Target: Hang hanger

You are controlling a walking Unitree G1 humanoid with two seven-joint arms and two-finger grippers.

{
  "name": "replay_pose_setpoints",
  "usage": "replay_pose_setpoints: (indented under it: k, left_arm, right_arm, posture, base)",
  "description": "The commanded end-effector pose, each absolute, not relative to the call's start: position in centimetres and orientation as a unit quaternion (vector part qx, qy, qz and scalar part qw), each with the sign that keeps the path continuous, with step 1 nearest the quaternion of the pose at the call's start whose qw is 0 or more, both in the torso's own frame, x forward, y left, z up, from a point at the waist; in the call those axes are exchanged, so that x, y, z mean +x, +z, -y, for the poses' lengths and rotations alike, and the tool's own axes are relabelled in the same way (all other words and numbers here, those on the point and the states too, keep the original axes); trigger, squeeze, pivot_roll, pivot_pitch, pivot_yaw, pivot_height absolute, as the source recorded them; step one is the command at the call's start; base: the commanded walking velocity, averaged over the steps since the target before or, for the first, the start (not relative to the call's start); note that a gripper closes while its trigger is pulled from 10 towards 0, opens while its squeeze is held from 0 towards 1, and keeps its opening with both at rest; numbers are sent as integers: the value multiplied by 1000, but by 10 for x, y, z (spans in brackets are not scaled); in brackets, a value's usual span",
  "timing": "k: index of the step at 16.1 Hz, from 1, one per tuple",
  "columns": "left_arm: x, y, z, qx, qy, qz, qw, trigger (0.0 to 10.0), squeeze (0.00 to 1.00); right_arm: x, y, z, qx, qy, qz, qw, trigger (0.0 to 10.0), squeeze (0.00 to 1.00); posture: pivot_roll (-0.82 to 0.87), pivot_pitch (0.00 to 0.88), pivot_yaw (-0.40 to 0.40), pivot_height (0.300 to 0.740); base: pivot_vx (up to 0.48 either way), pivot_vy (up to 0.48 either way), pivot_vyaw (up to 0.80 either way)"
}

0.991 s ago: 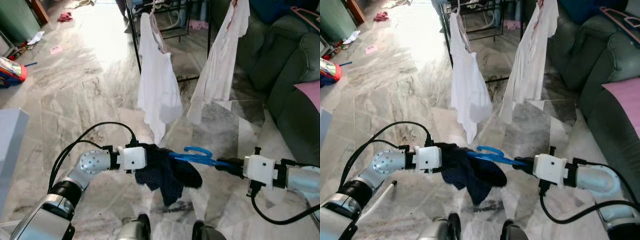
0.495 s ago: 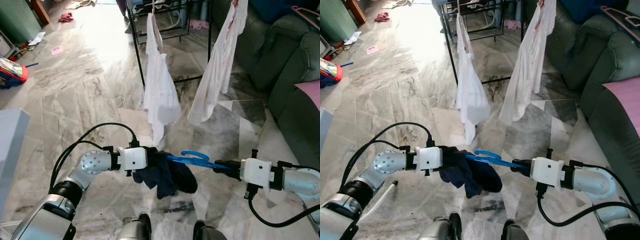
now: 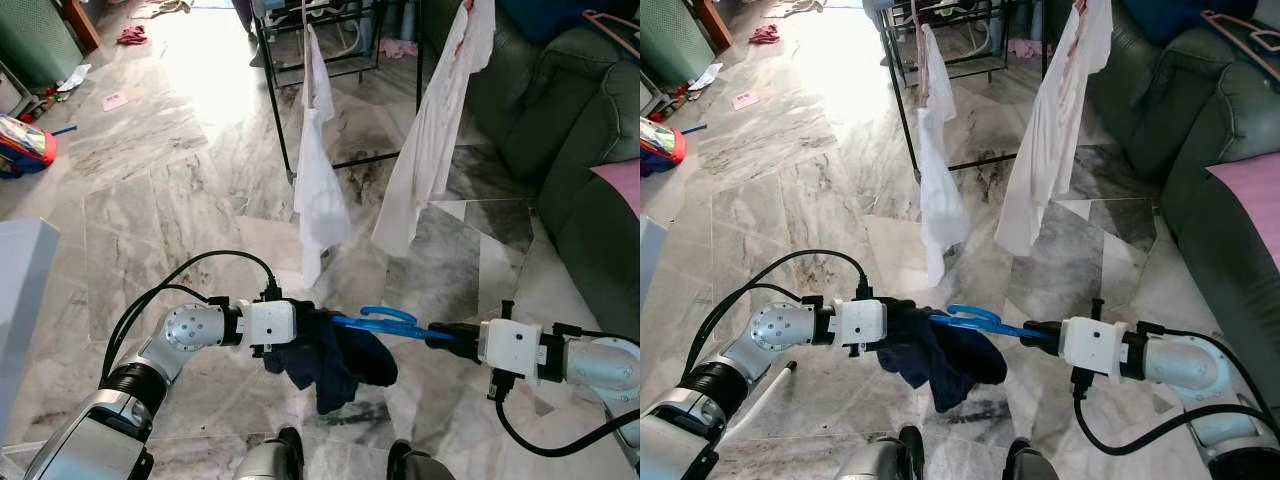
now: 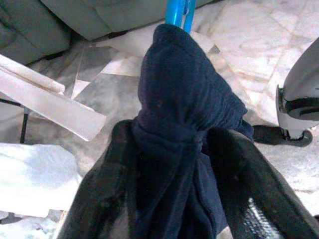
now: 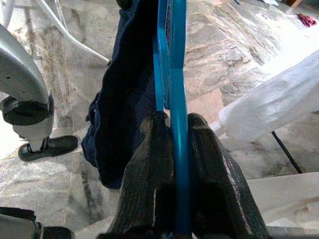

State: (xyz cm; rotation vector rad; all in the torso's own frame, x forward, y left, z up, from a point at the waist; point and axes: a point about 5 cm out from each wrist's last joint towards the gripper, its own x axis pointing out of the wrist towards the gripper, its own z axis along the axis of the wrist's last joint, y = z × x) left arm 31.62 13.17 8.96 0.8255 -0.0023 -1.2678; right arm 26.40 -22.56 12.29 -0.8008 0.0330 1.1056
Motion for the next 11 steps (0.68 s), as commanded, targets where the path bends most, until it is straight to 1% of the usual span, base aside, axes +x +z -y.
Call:
replay_pose_setpoints:
  k: [1, 11]
  left_arm:
    - [311, 81, -134, 373, -588, -20, 717, 0, 0]
    - [309, 77, -134, 361, -599, -36, 714, 0, 0]
  right_arm:
    - [265, 128, 217, -366, 521, 14, 771, 10000, 0]
    - [269, 127, 207, -363, 530, 20, 766, 10000, 0]
  posture:
    - [4, 248, 139, 740]
    - [8, 238, 136, 740]
  base:
    - [0, 0, 0]
    - [0, 0, 0]
